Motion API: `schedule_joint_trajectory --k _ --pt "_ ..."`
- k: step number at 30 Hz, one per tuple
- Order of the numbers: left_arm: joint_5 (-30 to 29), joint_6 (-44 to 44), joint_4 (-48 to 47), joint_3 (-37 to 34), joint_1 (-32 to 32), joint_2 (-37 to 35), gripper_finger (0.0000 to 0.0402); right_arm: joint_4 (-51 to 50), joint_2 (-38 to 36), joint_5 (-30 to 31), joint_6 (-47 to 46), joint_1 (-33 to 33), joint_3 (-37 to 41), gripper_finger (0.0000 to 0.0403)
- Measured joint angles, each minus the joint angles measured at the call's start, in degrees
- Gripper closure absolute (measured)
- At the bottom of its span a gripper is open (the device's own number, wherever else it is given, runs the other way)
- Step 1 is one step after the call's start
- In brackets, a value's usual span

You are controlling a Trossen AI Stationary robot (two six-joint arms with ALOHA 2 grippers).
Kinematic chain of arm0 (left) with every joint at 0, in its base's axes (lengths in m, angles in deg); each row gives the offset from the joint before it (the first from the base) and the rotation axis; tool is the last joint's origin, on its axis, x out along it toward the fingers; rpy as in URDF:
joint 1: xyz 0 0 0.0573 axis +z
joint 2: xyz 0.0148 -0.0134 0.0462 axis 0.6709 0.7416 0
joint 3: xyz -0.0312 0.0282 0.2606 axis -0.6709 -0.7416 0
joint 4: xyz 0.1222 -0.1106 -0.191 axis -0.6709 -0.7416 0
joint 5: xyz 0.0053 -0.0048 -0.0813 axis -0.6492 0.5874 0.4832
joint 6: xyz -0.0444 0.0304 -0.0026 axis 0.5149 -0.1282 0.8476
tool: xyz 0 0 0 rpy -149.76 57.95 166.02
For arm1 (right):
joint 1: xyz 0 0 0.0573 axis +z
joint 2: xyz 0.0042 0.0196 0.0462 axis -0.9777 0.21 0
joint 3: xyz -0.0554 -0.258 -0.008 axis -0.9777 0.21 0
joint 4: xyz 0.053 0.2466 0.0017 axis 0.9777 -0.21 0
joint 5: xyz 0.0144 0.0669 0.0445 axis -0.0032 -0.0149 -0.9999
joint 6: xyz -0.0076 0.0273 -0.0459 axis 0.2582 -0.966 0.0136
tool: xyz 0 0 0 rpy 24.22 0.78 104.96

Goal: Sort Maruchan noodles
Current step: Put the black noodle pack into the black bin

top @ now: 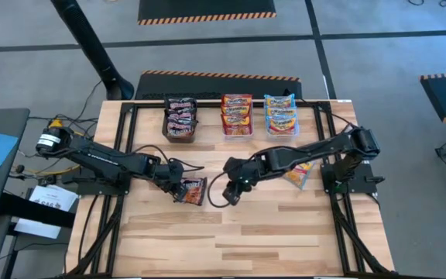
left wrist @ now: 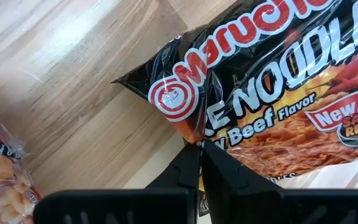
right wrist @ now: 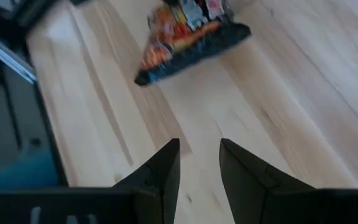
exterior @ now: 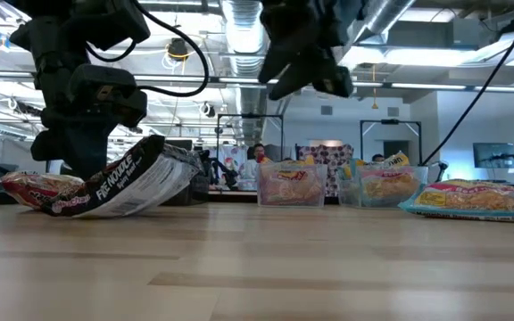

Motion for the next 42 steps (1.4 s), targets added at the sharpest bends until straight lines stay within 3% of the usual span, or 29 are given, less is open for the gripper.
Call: schedule_joint_trajectory --k 14,22,29,36,42 --pt "-0.07 0.07 0.01 -0.02 0.00 0.00 0.0401 26.41 0.02 -0.13 -10.76 -0.96 10.55 0.0264" --pt "-1.71 -0.44 0.09 -0.02 -0.02 0.02 0.0401 30.17 0.12 1.74 -16.43 -0.98 12.44 0.0214" --pt "-3.15 -3.21 2.28 -0.13 -0.01 0.08 0.0401 39.00 6.58 2.15 -25.46 -0.98 12.34 0.0179" --pt "-4.00 -3.85 2.13 -0.13 0.04 0.07 0.0401 48.91 12.23 0.34 -31.36 -1.30 12.45 0.0186" --pt "-4.50 -4.48 2.13 -0.11 0.04 0.07 0.0401 50.22 15.44 0.44 -36.61 -1.30 12.14 0.0193"
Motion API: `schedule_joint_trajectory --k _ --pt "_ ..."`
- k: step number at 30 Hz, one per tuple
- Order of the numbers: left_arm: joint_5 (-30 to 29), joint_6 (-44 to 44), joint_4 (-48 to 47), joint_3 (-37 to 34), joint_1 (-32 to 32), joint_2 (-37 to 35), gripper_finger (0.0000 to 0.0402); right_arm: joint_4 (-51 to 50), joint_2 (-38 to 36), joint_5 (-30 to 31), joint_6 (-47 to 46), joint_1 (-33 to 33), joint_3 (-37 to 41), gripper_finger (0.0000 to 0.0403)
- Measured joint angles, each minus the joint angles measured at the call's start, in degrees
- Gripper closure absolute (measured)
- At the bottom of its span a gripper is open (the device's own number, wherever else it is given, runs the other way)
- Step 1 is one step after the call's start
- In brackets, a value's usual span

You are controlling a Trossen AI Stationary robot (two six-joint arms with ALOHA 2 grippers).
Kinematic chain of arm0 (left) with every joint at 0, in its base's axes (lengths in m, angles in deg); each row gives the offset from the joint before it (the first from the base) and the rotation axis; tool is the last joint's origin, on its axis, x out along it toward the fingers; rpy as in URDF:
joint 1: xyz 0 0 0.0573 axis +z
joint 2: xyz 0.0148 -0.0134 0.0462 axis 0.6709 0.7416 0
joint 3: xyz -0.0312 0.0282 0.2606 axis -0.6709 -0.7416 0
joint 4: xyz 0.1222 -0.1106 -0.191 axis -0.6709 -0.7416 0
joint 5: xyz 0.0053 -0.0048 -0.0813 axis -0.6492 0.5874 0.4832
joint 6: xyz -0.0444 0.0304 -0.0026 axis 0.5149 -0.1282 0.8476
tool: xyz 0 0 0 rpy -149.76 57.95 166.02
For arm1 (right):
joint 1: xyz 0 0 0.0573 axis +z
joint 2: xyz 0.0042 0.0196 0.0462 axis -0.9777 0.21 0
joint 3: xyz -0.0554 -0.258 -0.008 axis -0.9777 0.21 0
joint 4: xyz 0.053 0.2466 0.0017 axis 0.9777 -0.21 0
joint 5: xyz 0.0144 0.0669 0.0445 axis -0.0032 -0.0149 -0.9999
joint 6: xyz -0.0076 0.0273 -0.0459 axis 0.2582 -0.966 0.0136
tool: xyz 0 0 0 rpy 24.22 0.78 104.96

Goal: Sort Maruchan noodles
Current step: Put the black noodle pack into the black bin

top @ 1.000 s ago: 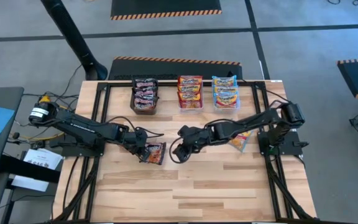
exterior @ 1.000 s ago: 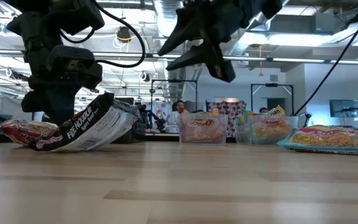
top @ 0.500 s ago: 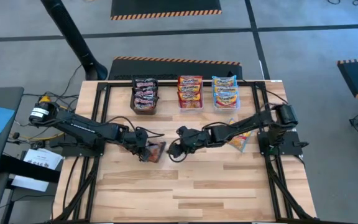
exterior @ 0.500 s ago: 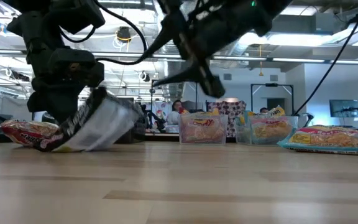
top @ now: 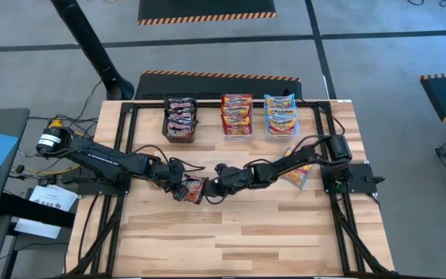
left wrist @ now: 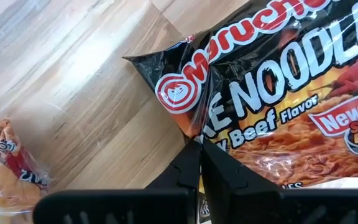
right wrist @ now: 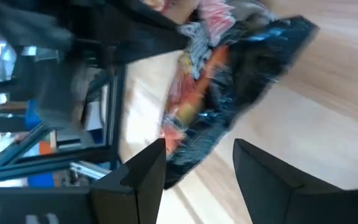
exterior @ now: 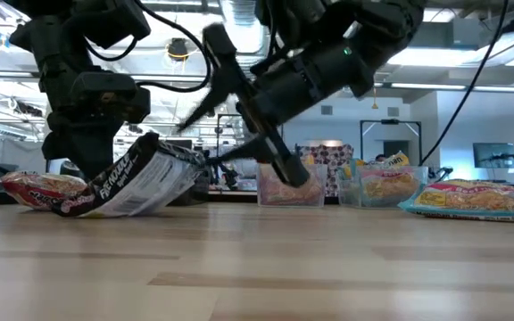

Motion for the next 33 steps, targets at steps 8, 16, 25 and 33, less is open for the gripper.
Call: schedule_joint_trajectory --k 8,16,25,33 --pt "-0.14 -0.46 0.23 0.02 0.00 -0.02 0.0401 0.41 0.43 3.73 -1.13 -0.28 0.06 0.0194" --pt "-0.32 -0.48 0.50 0.04 0.00 -0.02 0.0401 -0.80 0.43 5.89 -2.57 -0.79 0.08 0.0196" --pt "-0.59 -0.48 3.16 0.04 0.00 -0.02 0.0401 -3.18 0.43 6.72 -5.08 -0.76 0.08 0.0196" --pt "-0.98 -0.48 3.72 0.04 0.00 -0.02 0.0401 -3.01 0.43 9.06 -5.54 -0.92 0.08 0.0196"
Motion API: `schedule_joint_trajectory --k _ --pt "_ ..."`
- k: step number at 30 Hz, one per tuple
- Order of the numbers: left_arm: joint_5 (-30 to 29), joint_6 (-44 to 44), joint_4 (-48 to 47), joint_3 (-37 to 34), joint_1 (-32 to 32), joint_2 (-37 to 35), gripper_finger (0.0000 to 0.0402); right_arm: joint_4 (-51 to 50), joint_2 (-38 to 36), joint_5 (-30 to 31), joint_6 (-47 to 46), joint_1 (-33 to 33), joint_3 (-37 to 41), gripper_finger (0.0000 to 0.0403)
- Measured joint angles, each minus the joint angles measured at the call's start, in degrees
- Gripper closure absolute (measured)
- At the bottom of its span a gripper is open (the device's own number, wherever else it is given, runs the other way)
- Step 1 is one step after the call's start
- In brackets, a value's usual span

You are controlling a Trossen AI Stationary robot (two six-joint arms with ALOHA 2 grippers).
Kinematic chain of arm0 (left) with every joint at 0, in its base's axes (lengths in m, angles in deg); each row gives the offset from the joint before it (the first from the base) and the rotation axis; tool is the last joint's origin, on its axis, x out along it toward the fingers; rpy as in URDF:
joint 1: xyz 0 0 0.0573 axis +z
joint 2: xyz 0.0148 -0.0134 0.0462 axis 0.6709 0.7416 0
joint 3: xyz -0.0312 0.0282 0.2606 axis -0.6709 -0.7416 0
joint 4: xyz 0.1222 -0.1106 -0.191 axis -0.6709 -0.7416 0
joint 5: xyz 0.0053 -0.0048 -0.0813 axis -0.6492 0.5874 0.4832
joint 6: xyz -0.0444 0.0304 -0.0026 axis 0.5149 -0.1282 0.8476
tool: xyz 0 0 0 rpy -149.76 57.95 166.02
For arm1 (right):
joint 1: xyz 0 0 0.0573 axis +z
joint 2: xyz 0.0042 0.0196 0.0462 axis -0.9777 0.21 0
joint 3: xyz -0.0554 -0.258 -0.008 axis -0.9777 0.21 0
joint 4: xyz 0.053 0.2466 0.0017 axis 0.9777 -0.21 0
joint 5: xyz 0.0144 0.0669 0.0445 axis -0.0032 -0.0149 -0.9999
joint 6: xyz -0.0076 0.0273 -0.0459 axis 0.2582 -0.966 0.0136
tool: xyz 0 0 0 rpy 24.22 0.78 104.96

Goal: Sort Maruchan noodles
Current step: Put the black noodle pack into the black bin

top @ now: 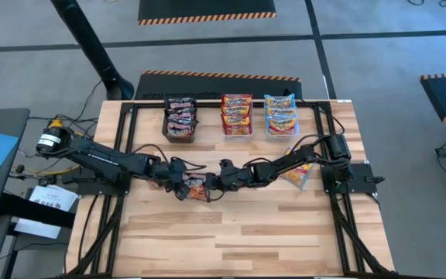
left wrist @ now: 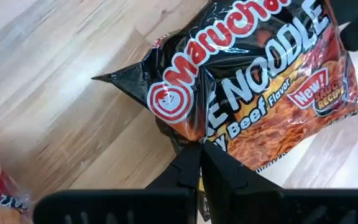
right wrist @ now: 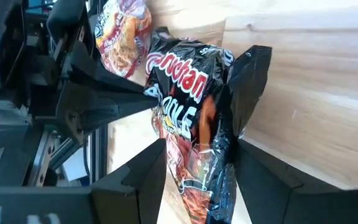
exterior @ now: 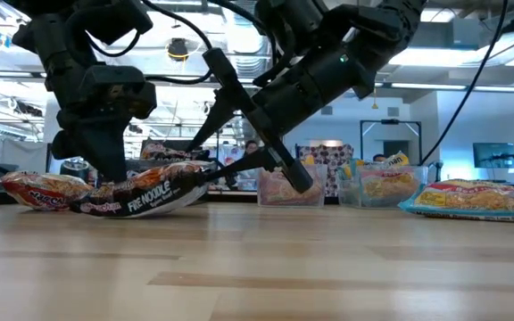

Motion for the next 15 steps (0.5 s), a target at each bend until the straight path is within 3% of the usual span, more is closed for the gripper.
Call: schedule_joint_trajectory --k 8,15 --pt "0.10 -0.05 1.89 0.00 0.17 0.00 0.0401 -0.16 0.00 1.47 0.15 -1.31 0.00 0.0208" --pt "0.17 -2.04 5.97 0.00 0.48 -0.02 0.0401 -1.48 0.01 1.53 2.10 -1.33 0.09 0.0285"
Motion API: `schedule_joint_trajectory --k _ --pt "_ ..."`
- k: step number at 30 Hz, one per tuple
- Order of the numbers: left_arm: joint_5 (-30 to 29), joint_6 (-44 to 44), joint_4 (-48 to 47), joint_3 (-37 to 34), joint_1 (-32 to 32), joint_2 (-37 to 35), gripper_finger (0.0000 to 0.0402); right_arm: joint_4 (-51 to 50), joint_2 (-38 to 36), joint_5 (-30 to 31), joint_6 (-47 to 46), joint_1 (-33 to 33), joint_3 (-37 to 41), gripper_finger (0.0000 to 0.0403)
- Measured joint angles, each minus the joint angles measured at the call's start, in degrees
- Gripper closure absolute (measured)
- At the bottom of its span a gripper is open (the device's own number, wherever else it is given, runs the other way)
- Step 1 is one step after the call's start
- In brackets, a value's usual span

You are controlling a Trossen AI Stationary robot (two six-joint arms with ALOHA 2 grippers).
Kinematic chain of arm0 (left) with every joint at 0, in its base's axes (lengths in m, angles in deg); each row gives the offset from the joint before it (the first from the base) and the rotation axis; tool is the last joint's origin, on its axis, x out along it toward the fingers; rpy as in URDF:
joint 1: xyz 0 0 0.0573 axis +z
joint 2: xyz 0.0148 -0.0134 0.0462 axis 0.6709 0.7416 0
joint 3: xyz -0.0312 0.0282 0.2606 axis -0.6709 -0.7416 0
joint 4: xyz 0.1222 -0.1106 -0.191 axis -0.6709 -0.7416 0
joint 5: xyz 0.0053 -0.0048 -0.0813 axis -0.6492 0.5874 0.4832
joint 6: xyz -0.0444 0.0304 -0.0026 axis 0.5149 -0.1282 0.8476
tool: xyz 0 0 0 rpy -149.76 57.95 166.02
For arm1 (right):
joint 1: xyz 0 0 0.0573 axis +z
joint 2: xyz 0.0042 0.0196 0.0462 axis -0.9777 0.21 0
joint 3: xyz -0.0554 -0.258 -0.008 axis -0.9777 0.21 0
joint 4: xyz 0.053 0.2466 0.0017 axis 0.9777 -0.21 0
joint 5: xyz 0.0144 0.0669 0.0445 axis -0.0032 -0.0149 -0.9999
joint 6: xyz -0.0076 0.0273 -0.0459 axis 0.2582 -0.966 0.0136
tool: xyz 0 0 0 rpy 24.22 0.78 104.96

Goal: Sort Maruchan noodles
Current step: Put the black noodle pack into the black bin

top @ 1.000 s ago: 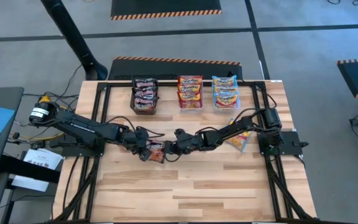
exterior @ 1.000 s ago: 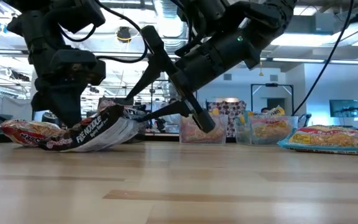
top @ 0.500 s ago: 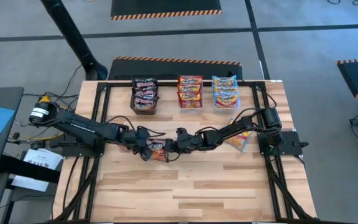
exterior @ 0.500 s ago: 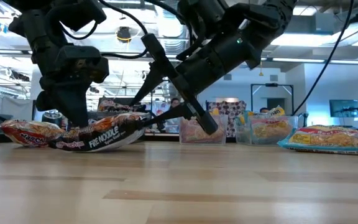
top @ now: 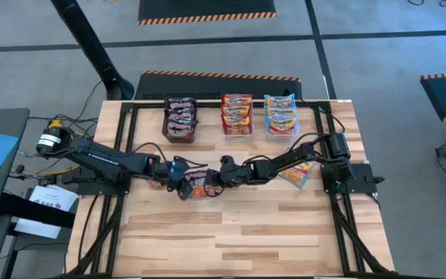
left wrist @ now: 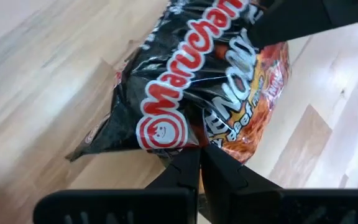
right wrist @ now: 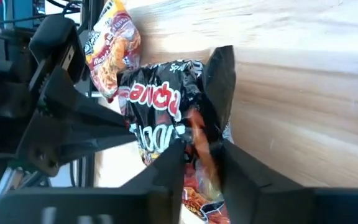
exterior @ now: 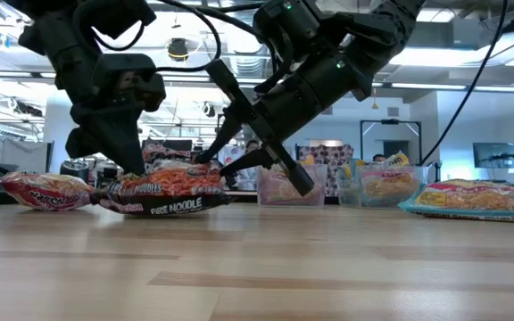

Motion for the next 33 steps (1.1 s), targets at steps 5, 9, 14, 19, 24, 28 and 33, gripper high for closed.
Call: schedule_joint_trajectory --k 5,9,14,19,24,28,33 --pt "-0.17 -1.37 -0.31 0.00 1.11 0.00 0.0401 0.27 -0.01 -0.01 3.38 -0.02 0.00 0.0347" --pt "-1.35 -2.57 -0.26 0.00 1.40 0.00 0.0401 0.27 -0.01 -0.04 6.50 0.02 0.00 0.0388" --pt "-1.60 -4.20 -0.20 0.02 1.47 0.00 0.0401 0.26 -0.01 -0.19 10.10 0.00 0.00 0.0395" --pt "-0.39 -4.86 -0.15 0.05 1.47 0.00 0.0384 0.26 -0.01 -1.53 15.00 -0.67 -0.07 0.0397" --pt "0.28 -4.08 0.01 0.07 1.47 -0.02 0.0342 0.26 -0.01 -4.06 19.48 -1.52 -0.09 0.0398" --pt "1.26 -3.09 0.22 0.45 1.98 -0.04 0.0304 0.17 -0.01 -6.27 23.36 -1.93 -0.09 0.0398" --pt "11.98 -6.44 0.02 2.92 5.52 -0.28 0.0270 0.08 -0.01 -9.40 28.92 -2.28 -0.09 0.0398"
